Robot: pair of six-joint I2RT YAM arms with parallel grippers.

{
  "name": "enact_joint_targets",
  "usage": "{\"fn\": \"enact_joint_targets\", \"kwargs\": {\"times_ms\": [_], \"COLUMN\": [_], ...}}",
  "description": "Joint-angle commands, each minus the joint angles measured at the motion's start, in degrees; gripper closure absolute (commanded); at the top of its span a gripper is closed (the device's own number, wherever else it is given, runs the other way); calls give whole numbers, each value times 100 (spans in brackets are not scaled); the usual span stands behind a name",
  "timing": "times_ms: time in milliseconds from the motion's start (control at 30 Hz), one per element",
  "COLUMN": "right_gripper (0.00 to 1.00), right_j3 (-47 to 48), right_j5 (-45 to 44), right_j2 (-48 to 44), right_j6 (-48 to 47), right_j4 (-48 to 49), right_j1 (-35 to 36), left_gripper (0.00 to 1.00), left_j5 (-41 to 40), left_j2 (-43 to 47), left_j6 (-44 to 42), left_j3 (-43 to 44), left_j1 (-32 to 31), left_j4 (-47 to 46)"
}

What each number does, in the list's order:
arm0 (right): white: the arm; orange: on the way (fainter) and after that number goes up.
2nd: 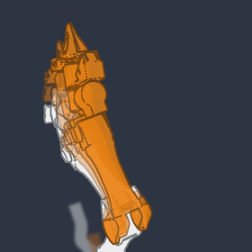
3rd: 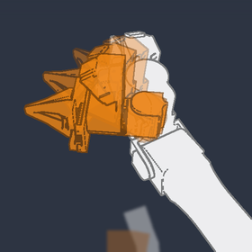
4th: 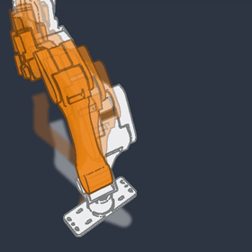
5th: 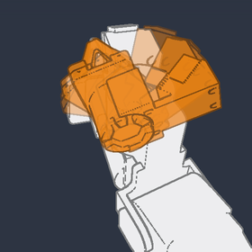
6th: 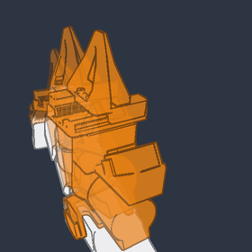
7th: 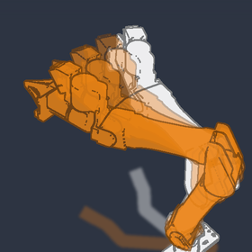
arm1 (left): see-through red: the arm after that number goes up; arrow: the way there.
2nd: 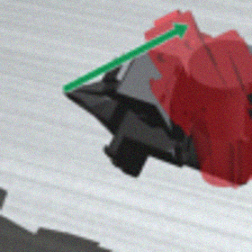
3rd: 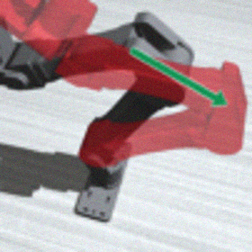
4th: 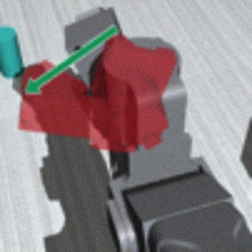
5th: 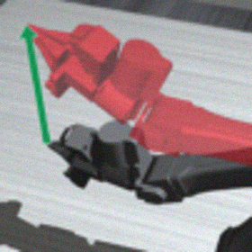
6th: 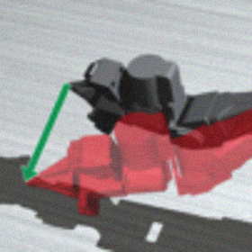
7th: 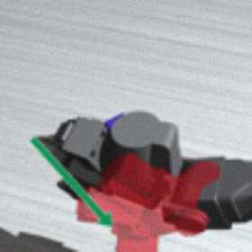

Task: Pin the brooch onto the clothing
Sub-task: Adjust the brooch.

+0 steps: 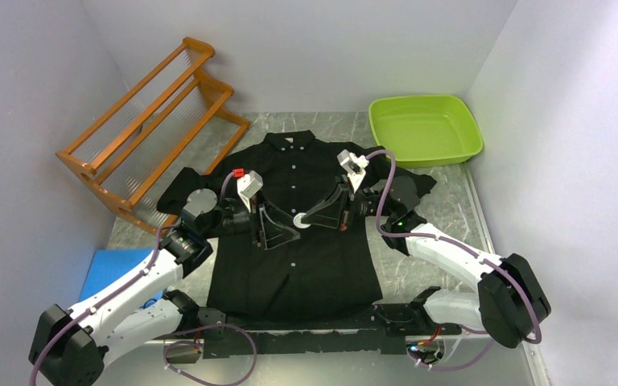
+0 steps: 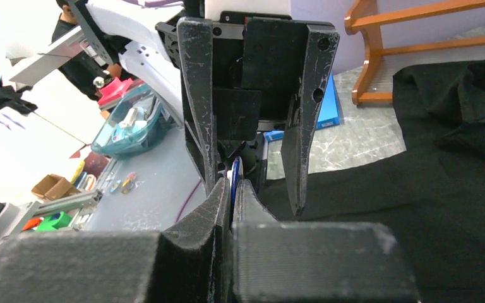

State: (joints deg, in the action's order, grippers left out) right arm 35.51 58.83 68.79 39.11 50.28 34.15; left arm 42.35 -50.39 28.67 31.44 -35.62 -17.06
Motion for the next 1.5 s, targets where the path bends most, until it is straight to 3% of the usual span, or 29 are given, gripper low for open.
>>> {"fn": "enact_joint_targets", "kwargs": {"times_ms": [0, 133, 233, 333, 367, 400, 467, 533, 567, 633, 667, 867, 1033, 1100, 1200, 1400, 1467], "right_gripper": [100, 100, 100, 100, 99, 84, 42, 16, 8, 2, 2, 30, 30, 40, 46, 38, 53], "right_j3": [34, 38, 23, 43, 40, 17, -49, -275, -392, -566, -594, -423, -364, -321, -254, -114, -39], "right_j5": [5, 4, 31, 19, 31, 21, -75, -315, -444, -606, -633, -447, -488, -487, -440, -381, -362], "right_j2": [-32, -33, -18, 15, 26, 36, 2, -94, -147, -190, -180, 38, 46, 77, 161, 363, 420], "right_j6": [61, 32, 70, 84, 103, 139, 225, 426, 532, 756, 835, 909, 992, 954, 923, 984, 967], "right_j4": [382, 347, 380, 331, 363, 406, 520, 804, 1021, 1424, 1525, 1499, 1608, 1519, 1422, 1423, 1370], "right_j1": [-11, -12, -14, -7, -13, -9, -13, -11, -13, -13, -13, -13, -13, -13, -7, -4, -4], "left_gripper": [41, 52, 70, 95, 97, 97, 97, 97, 97, 97, 97, 98, 97, 97, 97, 97, 97], "left_j5": [379, 303, 266, 209, 181, 100, -32, -115, -147, -181, -190, -125, -91, -88, -78, -25, -8], "left_j2": [-146, -174, -191, -162, -141, -112, -22, 78, 120, 193, 215, 145, 98, 108, 132, 101, 98], "left_j6": [304, 352, 284, 208, 202, 201, 176, 160, 161, 166, 173, 196, 192, 192, 185, 161, 145], "left_j3": [367, 251, 248, 236, 219, 203, 152, 107, 81, 43, 32, 67, 117, 108, 108, 157, 184], "left_j1": [-32, -33, -33, -33, -33, -33, -32, -33, -33, -33, -33, -41, -42, -42, -51, -58, -59], "left_j4": [-715, -1161, -1210, -1192, -1195, -1168, -1119, -1116, -1127, -1180, -1197, -1139, -1007, -1009, -994, -869, -801]}}
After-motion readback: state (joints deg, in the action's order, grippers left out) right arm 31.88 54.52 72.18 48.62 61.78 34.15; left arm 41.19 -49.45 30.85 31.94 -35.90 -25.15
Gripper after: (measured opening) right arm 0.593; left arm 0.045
